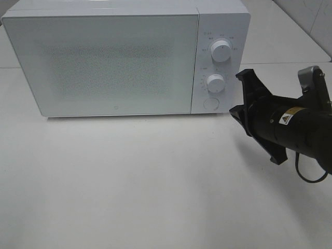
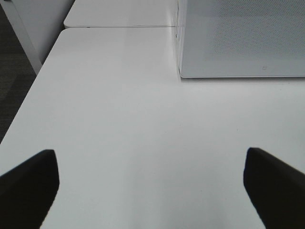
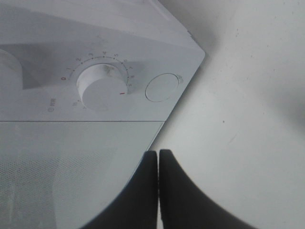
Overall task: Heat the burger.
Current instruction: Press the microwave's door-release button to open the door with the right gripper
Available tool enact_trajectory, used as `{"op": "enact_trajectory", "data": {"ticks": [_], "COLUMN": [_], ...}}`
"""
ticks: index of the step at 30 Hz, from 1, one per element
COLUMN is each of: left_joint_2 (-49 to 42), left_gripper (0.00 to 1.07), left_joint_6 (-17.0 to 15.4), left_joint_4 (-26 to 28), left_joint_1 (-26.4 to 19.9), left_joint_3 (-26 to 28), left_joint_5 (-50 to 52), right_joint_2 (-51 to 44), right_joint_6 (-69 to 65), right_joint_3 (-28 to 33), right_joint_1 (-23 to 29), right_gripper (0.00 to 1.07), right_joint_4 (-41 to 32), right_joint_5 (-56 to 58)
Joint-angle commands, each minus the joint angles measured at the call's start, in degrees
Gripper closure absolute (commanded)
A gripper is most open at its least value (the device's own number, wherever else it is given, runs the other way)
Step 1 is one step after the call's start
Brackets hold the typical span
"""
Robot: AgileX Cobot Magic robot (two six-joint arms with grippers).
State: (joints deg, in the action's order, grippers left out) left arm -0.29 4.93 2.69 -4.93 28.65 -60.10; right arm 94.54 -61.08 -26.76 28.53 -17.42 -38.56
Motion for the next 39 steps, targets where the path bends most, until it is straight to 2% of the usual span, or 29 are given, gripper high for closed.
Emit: {"op": "enact_trajectory", "data": {"ticks": [1,4,6,11,24,39], "left_joint_2": [-1.09,-1.09,-1.09,-1.09,-1.09,-1.09], "left_gripper": [0.09,0.09,0.09,0.09,0.09,0.09], "left_joint_6": [0.0,0.0,0.0,0.0,0.0,0.0], "left_joint_4": [-0.11,-0.11,-0.11,-0.11,-0.11,-0.11], "left_joint_1": [0.0,0.0,0.0,0.0,0.0,0.0], "left_joint_3": [-0.11,-0.11,-0.11,-0.11,-0.11,-0.11], "left_joint_5": [0.52,0.52,0.52,0.52,0.52,0.52], "right_joint_2": [1.15,1.2,1.66,3.44,10.14,15.7], "right_joint_6": [-2.41,-2.41,-2.81,-2.81,-3.04,-2.81], "right_joint_3": [-0.11,-0.11,-0.11,-1.55,-7.85,-15.7], "right_joint_1": [3.72,4.64,8.31,10.43,10.26,5.5], "right_gripper": [1.07,1.07,1.07,1.07,1.07,1.07], "right_joint_4": [-5.84,-7.85,-16.44,-20.17,-23.43,-21.37], "right_joint_5": [-2.81,-2.92,-3.84,-5.1,-6.19,-5.44]}}
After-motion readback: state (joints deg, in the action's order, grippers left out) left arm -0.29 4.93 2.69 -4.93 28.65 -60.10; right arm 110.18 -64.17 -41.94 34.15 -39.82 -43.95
